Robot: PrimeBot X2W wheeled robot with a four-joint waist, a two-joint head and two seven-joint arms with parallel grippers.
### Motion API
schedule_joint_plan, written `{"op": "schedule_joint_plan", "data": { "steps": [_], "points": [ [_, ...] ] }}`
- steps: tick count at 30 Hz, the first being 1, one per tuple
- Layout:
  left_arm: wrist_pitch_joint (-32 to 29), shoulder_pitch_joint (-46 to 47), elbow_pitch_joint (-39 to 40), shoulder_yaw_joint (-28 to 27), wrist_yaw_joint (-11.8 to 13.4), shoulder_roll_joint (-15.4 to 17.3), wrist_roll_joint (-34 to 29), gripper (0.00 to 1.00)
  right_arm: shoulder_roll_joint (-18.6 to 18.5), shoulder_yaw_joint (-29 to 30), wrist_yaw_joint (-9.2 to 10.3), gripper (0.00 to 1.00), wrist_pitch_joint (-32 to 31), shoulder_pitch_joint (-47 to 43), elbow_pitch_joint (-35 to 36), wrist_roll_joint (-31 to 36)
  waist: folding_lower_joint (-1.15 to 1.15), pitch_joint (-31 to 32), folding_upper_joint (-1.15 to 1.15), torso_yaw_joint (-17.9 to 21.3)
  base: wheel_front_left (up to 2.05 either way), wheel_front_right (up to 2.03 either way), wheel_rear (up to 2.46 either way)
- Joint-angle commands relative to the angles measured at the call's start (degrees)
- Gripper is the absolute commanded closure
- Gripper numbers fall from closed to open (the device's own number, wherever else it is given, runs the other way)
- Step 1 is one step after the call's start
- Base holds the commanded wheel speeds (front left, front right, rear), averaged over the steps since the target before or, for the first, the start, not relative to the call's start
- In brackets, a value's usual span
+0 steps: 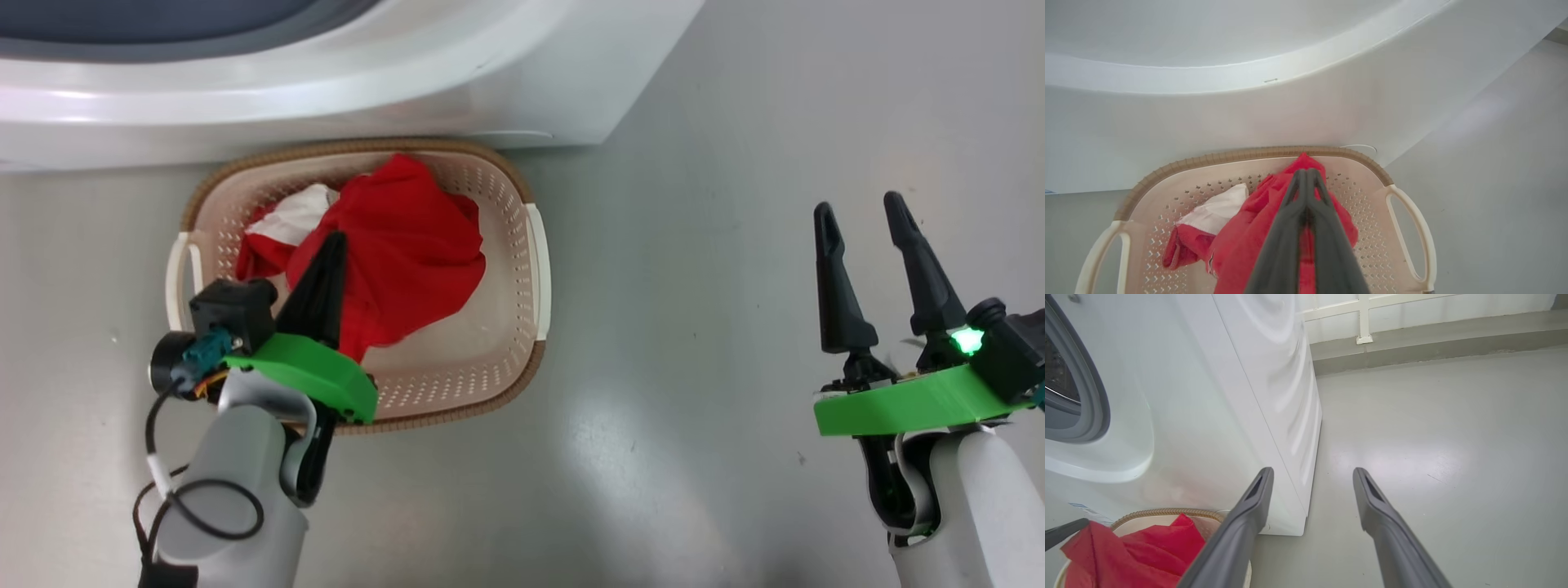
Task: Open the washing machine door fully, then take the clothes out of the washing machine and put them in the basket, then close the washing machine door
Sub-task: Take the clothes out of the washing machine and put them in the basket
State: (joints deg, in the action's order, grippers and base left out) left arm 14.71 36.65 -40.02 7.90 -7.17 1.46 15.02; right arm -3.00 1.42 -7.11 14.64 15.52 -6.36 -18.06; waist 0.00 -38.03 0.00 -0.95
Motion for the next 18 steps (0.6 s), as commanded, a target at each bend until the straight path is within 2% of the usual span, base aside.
{"op": "schedule_joint_plan", "data": {
  "steps": [1, 18],
  "points": [
    [0.3, 0.3, -0.7, -0.8, -0.3, 2.0, -0.3, 1.0, 0.1, -1.1, -0.37, 0.0, 0.4, -0.1, 1.6, -0.2, 0.0, -1.9, 0.0, 1.0, 0.0, 0.0, 0.0],
    [0.3, 8.9, -14.6, 1.0, -0.3, 4.1, 1.4, 1.0, 0.1, -1.6, -0.37, 0.0, 0.4, 1.2, 2.6, -0.5, 0.0, -6.6, 0.0, 2.5, 0.0, 0.0, 0.0]
  ]
}}
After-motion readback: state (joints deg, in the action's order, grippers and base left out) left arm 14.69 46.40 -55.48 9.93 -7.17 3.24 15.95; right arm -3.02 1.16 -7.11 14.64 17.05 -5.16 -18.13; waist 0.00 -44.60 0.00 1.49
